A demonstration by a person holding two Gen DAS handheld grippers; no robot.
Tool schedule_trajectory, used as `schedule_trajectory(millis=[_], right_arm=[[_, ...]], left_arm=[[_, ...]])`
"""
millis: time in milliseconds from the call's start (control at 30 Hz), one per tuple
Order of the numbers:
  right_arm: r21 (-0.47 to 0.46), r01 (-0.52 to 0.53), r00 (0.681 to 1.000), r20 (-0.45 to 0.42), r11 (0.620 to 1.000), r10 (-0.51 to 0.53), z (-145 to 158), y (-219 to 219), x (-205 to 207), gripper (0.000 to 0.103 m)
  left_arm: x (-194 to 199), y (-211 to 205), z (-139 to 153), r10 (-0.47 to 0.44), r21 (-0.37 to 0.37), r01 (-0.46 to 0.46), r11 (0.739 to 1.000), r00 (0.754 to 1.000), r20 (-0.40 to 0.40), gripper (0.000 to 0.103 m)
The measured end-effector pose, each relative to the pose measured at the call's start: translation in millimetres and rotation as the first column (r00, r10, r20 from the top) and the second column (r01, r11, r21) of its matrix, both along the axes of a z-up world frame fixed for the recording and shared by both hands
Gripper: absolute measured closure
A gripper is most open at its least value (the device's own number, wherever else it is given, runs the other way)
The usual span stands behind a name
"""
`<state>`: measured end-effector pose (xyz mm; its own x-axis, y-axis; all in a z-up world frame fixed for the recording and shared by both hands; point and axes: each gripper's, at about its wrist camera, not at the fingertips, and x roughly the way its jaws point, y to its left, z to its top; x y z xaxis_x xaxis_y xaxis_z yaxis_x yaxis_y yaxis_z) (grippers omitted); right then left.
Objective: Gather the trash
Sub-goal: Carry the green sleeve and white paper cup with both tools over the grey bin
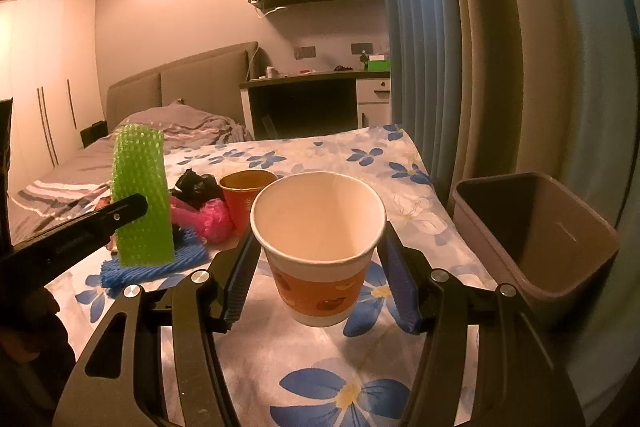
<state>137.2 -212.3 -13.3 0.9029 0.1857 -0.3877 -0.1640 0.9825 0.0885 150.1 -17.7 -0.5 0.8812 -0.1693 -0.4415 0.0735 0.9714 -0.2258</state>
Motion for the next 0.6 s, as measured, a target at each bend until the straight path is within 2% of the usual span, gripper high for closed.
schedule_trajectory(millis=[600], right_arm=[[0.011, 0.002, 0.999, 0.036, 1.000, -0.002, 11, -13, -18, 0.044]], left_arm=[[-14, -25, 9, -0.028, 0.045, 0.027, 0.999, 0.999, 0.027, 0.091]])
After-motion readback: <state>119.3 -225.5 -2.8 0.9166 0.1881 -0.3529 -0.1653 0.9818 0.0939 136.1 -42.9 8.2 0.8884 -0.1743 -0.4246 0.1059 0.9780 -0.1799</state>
